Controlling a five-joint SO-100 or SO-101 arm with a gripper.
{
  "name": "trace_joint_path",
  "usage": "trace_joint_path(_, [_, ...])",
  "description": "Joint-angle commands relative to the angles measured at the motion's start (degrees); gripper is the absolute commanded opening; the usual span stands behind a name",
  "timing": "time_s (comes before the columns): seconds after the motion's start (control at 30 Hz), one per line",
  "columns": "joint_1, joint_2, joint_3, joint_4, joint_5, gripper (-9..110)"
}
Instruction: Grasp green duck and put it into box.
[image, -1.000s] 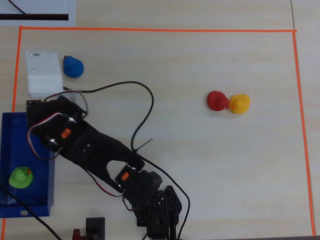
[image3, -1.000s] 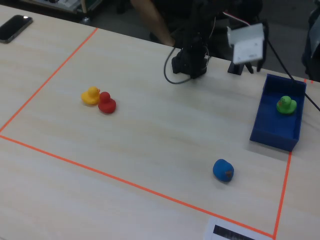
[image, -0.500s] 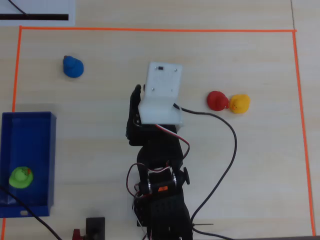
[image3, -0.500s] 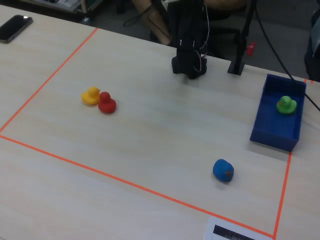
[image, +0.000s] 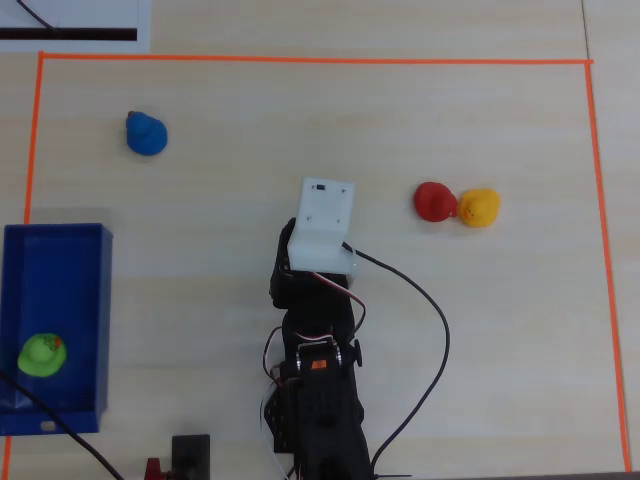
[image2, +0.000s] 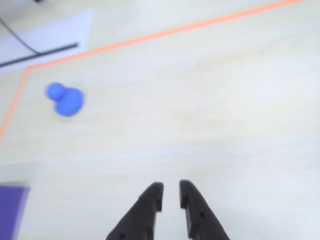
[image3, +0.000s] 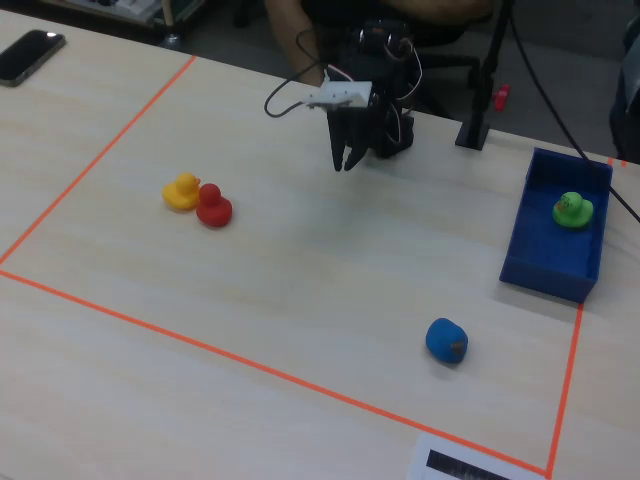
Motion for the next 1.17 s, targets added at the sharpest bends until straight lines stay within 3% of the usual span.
trace_joint_path(0.0, [1.4,0.5,7.6,-4.0,-0.4,0])
trace_joint_path(0.1, [1.8,0.5,11.5,-1.4,-2.3,0])
trace_joint_path(0.4, [1.6,0.5,11.6,25.8,-9.3,0])
trace_joint_path(0.53, [3.3,0.5,11.6,26.0,-9.1,0])
trace_joint_path(0.6, [3.6,0.5,11.6,26.0,-9.6,6])
trace_joint_path(1.13, [3.6,0.5,11.6,26.0,-9.6,7])
